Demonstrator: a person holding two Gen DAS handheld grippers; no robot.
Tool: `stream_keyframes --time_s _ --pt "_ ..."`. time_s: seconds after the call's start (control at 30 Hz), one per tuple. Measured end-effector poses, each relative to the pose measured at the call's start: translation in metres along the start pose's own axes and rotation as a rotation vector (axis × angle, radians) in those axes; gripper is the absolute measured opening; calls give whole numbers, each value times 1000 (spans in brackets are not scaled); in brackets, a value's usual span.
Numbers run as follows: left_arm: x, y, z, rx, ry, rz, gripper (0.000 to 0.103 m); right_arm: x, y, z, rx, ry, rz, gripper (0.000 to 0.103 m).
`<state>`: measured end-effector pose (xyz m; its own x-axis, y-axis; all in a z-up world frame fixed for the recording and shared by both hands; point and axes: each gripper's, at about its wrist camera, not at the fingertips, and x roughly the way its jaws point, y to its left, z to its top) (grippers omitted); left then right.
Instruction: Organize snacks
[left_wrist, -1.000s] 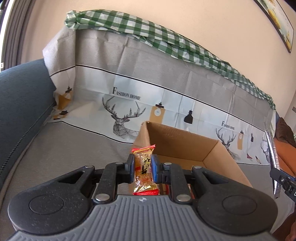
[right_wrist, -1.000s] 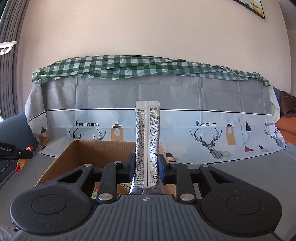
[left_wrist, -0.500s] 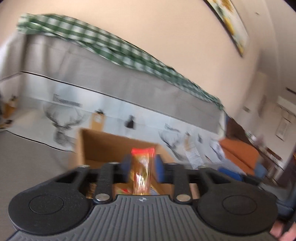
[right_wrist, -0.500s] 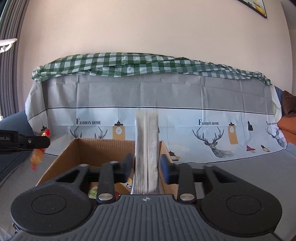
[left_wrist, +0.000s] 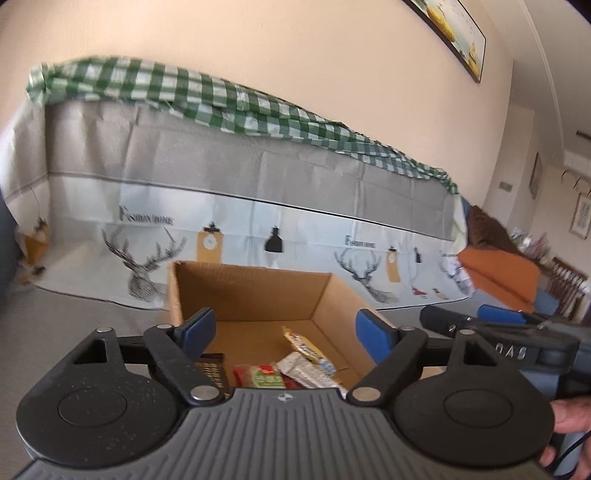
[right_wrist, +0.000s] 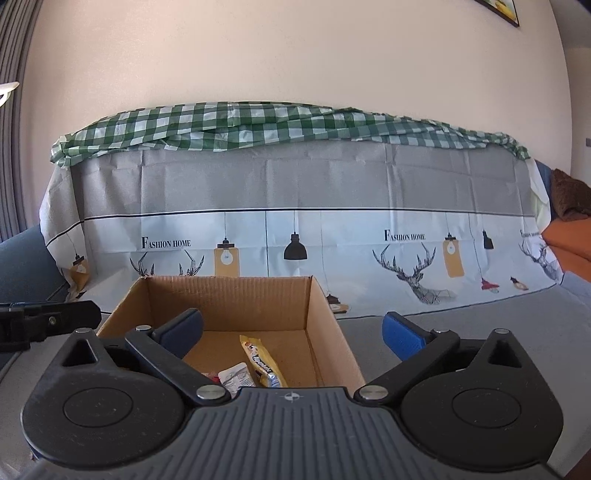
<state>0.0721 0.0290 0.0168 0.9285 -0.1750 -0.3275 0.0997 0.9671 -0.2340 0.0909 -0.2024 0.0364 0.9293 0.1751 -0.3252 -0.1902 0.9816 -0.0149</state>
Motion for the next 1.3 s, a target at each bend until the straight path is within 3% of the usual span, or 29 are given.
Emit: stream_keyframes --time_s 0.1,0.17,0.27,0.4,0.57,0.67,0.83,1.0,1.3 --pt "-9 -2 -2 -11 10 22 91 -7 -2 1 36 -5 -1 102" --pt "-17 -2 -4 -39 15 53 103 -16 -4 2 59 -39 14 102" --pt "-27 -3 -9 -83 69 54 102 -29 -10 -1 68 -61 17 102" --pt "-43 -13 -23 -79 130 103 103 -44 -22 -22 82 -9 -2 102" --pt "-61 -35 -43 -17 177 224 103 -76 -24 -45 40 39 54 102" --pt "-63 -40 -48 -52 201 199 103 -87 -19 -48 6 5 72 102" --pt "-51 -44 -52 -13 245 186 103 -77 -10 -48 -9 27 41 102" --pt "-42 -33 -54 -66 284 192 103 -71 -5 -48 -2 53 62 102" --pt "-39 -30 -53 -89 291 196 103 -65 -3 -48 4 98 83 102"
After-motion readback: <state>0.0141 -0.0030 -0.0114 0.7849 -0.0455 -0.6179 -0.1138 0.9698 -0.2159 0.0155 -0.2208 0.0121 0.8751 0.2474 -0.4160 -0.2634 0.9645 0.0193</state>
